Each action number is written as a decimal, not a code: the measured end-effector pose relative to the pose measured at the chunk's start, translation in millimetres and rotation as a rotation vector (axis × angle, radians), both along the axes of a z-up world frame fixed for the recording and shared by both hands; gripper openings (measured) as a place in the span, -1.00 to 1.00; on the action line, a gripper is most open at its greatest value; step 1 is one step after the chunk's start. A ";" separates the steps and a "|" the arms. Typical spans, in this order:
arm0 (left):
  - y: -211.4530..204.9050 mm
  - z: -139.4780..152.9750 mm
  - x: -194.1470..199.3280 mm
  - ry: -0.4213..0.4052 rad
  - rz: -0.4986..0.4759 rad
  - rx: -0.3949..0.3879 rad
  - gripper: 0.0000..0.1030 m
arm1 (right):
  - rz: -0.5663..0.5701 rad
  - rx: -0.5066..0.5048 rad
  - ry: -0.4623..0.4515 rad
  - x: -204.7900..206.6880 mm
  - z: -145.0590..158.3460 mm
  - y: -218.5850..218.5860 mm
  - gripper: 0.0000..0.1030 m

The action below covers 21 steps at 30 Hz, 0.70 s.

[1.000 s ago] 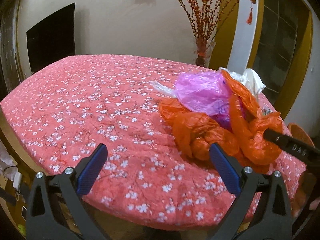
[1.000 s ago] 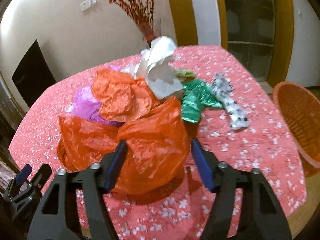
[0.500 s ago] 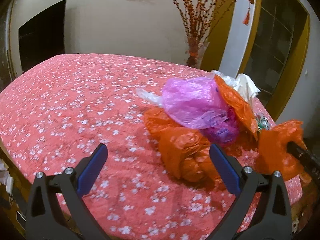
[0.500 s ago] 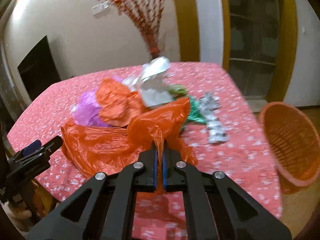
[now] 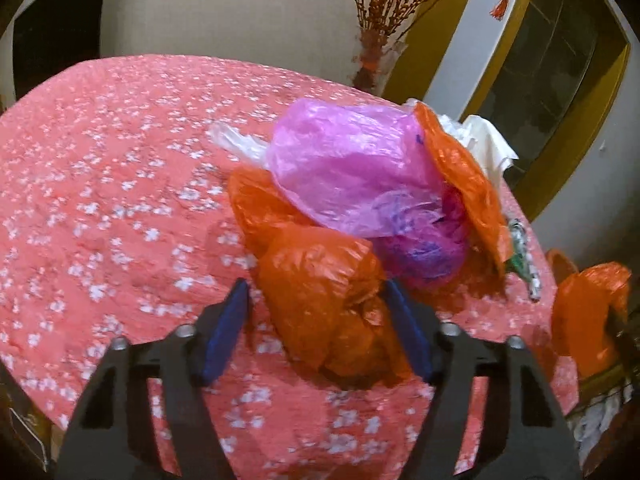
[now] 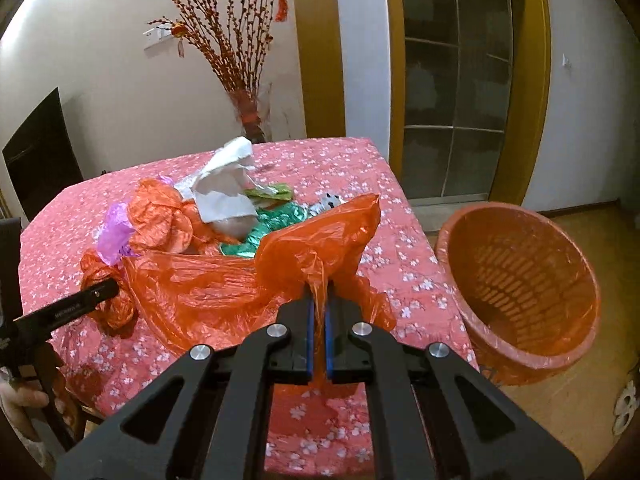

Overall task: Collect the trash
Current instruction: 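Grasp the orange bag with the left tool while the right tool grasps another orange bag, then carry both orange bags over the basket and open both tools to drop them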

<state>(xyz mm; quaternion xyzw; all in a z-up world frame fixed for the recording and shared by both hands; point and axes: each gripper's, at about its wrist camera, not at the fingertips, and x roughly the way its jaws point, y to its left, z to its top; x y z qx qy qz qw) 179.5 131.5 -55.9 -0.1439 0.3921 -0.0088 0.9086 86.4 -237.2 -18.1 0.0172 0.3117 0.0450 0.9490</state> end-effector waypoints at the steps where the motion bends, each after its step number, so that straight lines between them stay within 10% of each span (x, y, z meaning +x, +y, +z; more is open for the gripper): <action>1: -2.4 1.4 -1.3 -0.010 -0.014 -0.005 0.02 | -0.003 0.002 0.001 -1.0 -0.9 -2.5 -0.93; 21: -31.4 79.9 -65.6 -0.178 -0.030 0.128 -0.12 | -0.082 0.032 -0.080 -22.3 17.4 -57.4 -0.93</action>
